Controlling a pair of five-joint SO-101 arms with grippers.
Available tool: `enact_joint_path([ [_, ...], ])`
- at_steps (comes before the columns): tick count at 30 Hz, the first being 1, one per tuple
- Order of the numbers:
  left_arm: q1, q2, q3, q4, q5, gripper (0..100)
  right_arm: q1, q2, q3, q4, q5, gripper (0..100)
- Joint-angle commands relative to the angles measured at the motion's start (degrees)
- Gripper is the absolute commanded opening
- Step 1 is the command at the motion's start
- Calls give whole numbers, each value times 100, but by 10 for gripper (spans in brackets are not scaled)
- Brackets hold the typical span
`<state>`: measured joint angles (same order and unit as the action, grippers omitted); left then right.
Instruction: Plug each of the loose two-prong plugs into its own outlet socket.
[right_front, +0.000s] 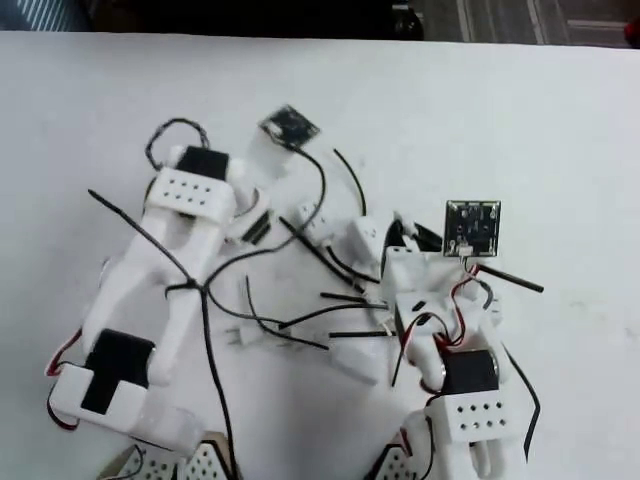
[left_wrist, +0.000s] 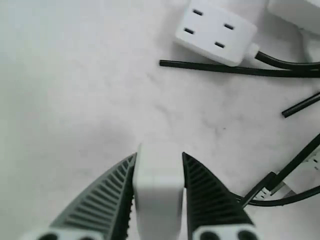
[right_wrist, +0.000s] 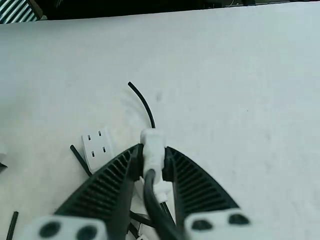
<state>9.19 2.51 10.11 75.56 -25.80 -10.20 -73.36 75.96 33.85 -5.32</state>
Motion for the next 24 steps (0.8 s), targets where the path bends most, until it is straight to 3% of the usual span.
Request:
enact_joint_path([
  [1, 418, -374, 615, -633, -53, 24, 13, -40, 18, -136, -9, 17],
  [6, 505, -347, 1363, -1582, -70, 59, 13, -40, 26, -136, -9, 17],
  [12, 57, -347, 1600, -1829, -26, 375, 13, -40, 26, -136, -9, 17],
  [24, -971, -330, 1591, -2444, -70, 391, 13, -40, 26, -136, -9, 17],
])
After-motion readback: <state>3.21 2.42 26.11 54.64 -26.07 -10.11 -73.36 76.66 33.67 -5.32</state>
